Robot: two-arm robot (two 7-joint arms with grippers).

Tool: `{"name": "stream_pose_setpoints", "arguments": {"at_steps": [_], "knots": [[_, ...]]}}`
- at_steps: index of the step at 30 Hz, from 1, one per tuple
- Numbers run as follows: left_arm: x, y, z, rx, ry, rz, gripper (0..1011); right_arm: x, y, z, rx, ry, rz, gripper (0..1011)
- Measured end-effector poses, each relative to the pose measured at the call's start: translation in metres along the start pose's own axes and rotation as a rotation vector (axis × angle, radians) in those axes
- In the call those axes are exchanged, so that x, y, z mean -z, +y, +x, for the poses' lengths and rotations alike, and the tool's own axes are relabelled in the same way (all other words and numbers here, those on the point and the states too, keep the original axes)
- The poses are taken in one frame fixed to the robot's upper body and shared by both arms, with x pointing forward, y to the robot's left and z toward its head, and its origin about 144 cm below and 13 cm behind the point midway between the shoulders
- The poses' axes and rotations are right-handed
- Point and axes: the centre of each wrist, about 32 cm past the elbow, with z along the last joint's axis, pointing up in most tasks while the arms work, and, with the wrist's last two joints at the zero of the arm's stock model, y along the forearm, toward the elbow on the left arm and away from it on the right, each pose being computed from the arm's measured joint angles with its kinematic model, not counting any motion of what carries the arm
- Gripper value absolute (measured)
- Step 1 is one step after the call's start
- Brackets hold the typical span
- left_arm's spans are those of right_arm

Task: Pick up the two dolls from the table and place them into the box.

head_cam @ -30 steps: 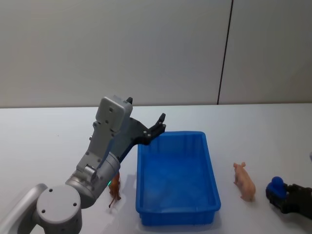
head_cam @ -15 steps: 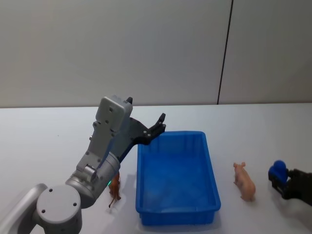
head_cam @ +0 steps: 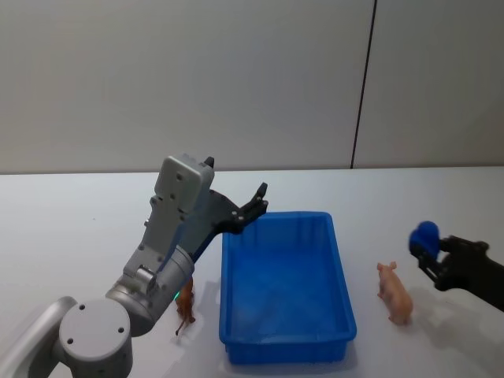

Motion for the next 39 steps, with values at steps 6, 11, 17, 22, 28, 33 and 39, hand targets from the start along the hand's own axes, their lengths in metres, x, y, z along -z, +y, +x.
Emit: {"name": "stream_pose_setpoints", "arguments": {"at_steps": [6, 11, 17, 22, 28, 33, 39], "knots": [[0.000, 0.000, 0.000, 0.000, 0.000, 0.000, 1001, -0.013, 0.012, -0.010, -0.089, -0.016, 0.033, 275], [0.000, 0.000, 0.000, 0.000, 0.000, 0.000, 1001, -0.017, 0.021, -0.019, -0.146, -0.021, 0.037, 245], [0.000, 0.000, 0.000, 0.000, 0.000, 0.000, 1001, -0.019, 0.032, -0.030, -0.202, -0.025, 0.034, 214], [0.000, 0.000, 0.000, 0.000, 0.000, 0.000, 1001, -0.018, 0.039, -0.040, -0.243, -0.030, 0.023, 186], [0.000, 0.000, 0.000, 0.000, 0.000, 0.000, 1001, -0.016, 0.046, -0.050, -0.280, -0.034, 0.010, 299], [0.000, 0.000, 0.000, 0.000, 0.000, 0.000, 1001, -0.015, 0.050, -0.058, -0.305, -0.037, 0.006, 456], [0.000, 0.000, 0.000, 0.000, 0.000, 0.000, 1001, -0.015, 0.052, -0.063, -0.320, -0.037, 0.007, 651]]}}
